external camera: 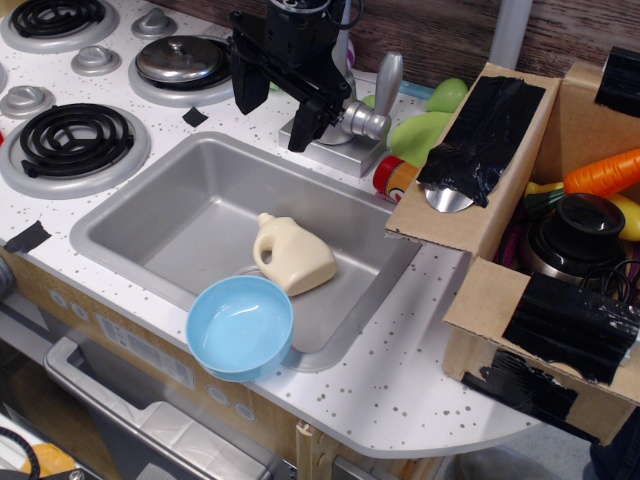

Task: Pick up bowl and put in small4fbox

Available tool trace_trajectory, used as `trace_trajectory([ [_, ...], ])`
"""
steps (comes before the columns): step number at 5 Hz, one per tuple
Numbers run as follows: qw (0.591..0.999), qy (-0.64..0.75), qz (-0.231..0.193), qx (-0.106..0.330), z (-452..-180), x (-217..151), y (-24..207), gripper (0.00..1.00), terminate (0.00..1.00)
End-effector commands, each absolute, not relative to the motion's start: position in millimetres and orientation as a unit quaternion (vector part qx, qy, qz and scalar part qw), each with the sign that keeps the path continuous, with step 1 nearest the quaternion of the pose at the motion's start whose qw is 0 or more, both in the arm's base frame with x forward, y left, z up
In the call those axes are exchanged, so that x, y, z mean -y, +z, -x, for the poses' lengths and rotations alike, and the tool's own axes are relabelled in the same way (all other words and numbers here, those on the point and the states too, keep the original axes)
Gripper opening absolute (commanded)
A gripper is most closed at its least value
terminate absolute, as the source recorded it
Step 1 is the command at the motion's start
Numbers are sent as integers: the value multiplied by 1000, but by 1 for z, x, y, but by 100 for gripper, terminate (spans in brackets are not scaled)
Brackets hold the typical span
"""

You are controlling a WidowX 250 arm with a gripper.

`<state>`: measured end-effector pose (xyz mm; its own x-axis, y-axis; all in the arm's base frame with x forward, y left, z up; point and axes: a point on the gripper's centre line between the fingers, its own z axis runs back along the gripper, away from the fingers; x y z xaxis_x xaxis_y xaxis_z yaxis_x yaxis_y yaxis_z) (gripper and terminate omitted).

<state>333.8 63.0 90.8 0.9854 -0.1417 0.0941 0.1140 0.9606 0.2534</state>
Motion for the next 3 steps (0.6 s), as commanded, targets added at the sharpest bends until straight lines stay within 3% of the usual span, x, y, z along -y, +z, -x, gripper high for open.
trace_trajectory([
  [1, 989, -65, -125, 56, -334, -63, 91, 100, 0],
  [3, 995, -81, -37, 42, -296, -60, 103, 100, 0],
])
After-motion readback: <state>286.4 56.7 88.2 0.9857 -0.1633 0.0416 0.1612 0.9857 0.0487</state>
